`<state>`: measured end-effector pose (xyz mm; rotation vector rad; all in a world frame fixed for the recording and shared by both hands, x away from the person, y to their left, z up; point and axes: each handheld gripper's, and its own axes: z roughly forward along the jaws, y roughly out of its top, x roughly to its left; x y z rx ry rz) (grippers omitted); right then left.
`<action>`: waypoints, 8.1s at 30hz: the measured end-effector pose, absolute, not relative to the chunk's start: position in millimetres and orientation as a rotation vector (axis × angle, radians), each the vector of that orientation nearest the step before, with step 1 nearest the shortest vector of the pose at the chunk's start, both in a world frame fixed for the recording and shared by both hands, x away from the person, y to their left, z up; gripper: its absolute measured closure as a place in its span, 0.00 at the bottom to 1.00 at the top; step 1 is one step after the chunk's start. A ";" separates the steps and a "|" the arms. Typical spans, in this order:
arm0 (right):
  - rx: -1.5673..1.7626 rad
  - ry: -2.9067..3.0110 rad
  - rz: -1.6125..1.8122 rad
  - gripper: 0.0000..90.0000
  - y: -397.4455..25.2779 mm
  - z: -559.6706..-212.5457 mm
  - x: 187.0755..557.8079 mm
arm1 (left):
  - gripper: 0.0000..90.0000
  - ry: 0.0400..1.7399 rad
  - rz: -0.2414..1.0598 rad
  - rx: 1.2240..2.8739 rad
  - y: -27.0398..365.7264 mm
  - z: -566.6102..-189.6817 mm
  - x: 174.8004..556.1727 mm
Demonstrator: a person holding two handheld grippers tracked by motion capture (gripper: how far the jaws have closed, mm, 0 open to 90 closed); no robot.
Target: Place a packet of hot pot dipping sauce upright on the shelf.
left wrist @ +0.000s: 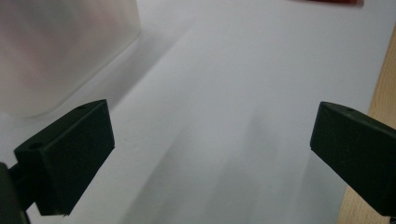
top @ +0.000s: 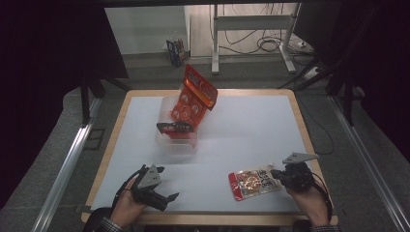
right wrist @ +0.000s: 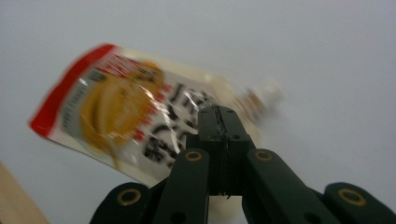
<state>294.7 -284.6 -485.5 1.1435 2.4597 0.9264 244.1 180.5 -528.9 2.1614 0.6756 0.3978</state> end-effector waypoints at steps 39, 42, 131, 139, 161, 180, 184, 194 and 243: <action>1.268 2.592 1.016 0.98 -250.1 -514.0 300.7 | 0.00 0.652 0.308 2.184 160.3 -532.2 248.5; 1.162 2.580 0.891 0.98 -227.7 -512.1 298.1 | 0.00 0.650 0.299 2.186 157.5 -531.8 248.9; 1.230 2.690 1.164 0.40 -220.3 -516.4 298.0 | 1.00 0.531 0.086 2.255 66.8 -540.8 269.0; 1.323 2.689 1.351 0.49 -221.9 -519.8 306.5 | 1.00 0.538 0.086 2.253 66.4 -540.6 268.4; 1.051 2.706 1.369 0.95 -199.1 -488.5 303.1 | 0.77 0.478 0.125 2.306 72.6 -531.1 264.4; 0.986 2.586 1.453 0.96 -209.7 -452.0 316.0 | 0.22 0.473 0.146 2.236 93.1 -523.5 256.2; 0.964 2.574 1.456 0.96 -207.6 -445.8 318.0 | 0.14 0.506 0.133 2.218 100.9 -524.0 257.3; 0.932 2.557 1.467 0.96 -204.1 -434.3 323.9 | 0.04 0.594 0.200 2.158 121.4 -520.1 249.9; 0.839 2.510 1.585 0.97 -162.5 -399.2 372.3 | 0.00 0.706 0.382 2.150 156.2 -522.6 241.7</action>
